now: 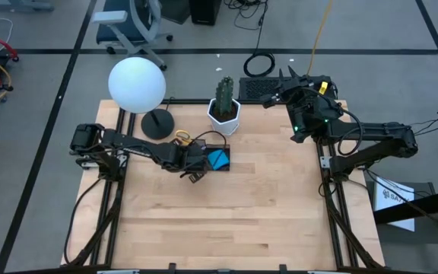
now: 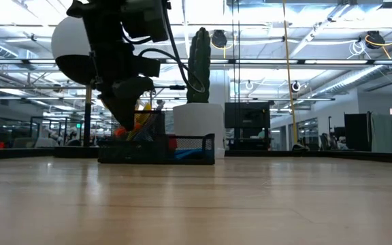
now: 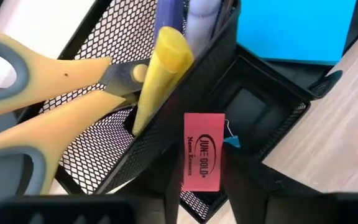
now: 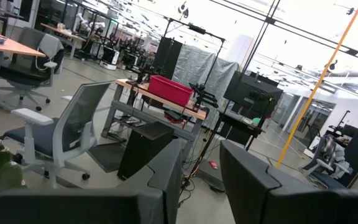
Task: Pick and place office supplies into organizer
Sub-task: Put the eraser into the desk organizer, then return to Home Position
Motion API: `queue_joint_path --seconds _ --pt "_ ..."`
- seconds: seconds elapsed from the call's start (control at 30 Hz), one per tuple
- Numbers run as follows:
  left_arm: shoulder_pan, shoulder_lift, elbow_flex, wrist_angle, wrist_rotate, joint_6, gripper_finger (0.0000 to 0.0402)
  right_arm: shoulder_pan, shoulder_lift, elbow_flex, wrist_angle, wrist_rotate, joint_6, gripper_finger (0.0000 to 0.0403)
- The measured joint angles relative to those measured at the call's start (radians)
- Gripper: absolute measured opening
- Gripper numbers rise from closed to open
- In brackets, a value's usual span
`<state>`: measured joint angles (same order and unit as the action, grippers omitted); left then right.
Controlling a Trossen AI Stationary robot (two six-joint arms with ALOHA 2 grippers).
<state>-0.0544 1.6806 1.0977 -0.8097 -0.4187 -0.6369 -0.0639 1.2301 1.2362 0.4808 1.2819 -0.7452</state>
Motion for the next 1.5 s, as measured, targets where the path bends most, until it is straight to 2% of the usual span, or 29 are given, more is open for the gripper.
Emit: queue_joint_path --seconds 0.3,0.53,0.8,0.93,1.2,1.5 --pt "0.000 0.000 0.000 0.003 0.002 -0.030 0.0172 0.000 0.000 0.000 0.000 0.000 0.000 0.0100" --pt "-0.013 0.000 0.000 0.003 -0.003 -0.052 0.0169 0.000 0.000 0.000 0.000 0.000 0.000 0.0100" --pt "-0.091 -0.012 0.000 0.037 -0.082 -0.013 0.0168 0.000 0.000 0.000 0.000 0.000 0.000 0.0100" --pt "-0.139 -0.058 0.000 0.099 -0.107 0.065 0.0168 0.000 0.000 0.000 0.000 0.000 0.000 0.0100" --pt "-0.217 -0.260 0.001 0.235 -0.133 0.224 0.0170 0.000 0.000 0.000 0.000 0.000 0.000 0.0100" --pt "-0.269 -0.414 0.001 0.279 -0.134 0.324 0.0170 0.000 0.000 0.000 0.000 0.000 0.040 0.0100"
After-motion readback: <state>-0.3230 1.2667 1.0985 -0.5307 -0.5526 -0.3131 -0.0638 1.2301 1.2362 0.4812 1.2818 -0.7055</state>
